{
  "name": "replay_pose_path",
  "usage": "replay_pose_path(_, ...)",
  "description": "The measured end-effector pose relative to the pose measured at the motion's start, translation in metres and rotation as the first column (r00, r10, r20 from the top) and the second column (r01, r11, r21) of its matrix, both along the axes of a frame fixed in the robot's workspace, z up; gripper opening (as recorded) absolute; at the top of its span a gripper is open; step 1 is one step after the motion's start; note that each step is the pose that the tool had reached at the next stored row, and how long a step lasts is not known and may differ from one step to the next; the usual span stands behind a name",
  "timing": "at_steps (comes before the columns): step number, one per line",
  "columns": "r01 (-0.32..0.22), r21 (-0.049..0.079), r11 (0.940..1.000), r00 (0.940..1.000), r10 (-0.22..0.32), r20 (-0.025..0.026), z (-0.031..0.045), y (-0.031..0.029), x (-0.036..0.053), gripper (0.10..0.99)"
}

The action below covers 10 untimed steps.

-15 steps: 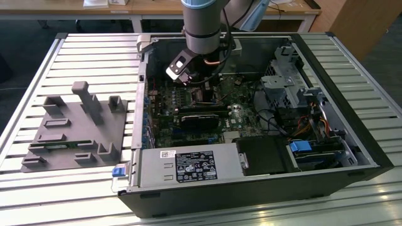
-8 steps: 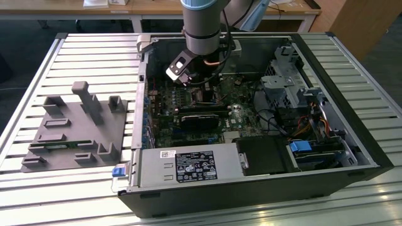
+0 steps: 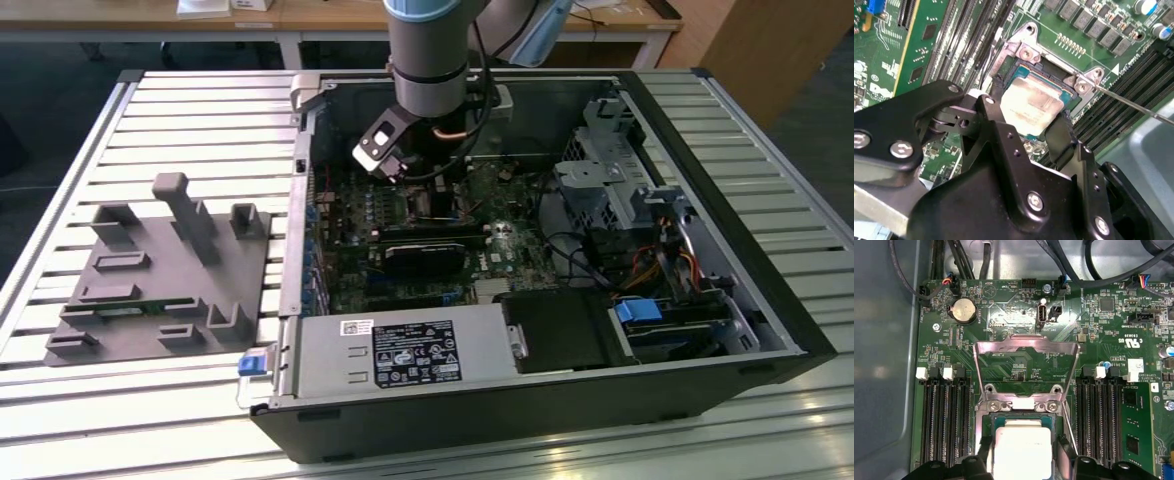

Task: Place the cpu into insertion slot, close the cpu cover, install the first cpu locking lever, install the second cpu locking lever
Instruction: 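Place the cpu into insertion slot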

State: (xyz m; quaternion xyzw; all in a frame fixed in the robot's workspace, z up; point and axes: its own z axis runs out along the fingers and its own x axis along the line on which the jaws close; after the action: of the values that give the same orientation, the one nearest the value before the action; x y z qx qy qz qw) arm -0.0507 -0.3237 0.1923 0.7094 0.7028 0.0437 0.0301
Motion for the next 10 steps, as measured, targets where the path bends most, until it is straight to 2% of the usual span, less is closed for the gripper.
replay_pose_path(6, 0.000, 0.000, 1.0000, 1.0000, 0.000, -0.0002, 0.0001, 0.0007, 0.0000, 0.612)
replay_pose_path(10, 0.000, 0.000, 1.0000, 1.0000, 0.000, -0.0003, 0.0027, 0.0007, -0.0001, 0.612)
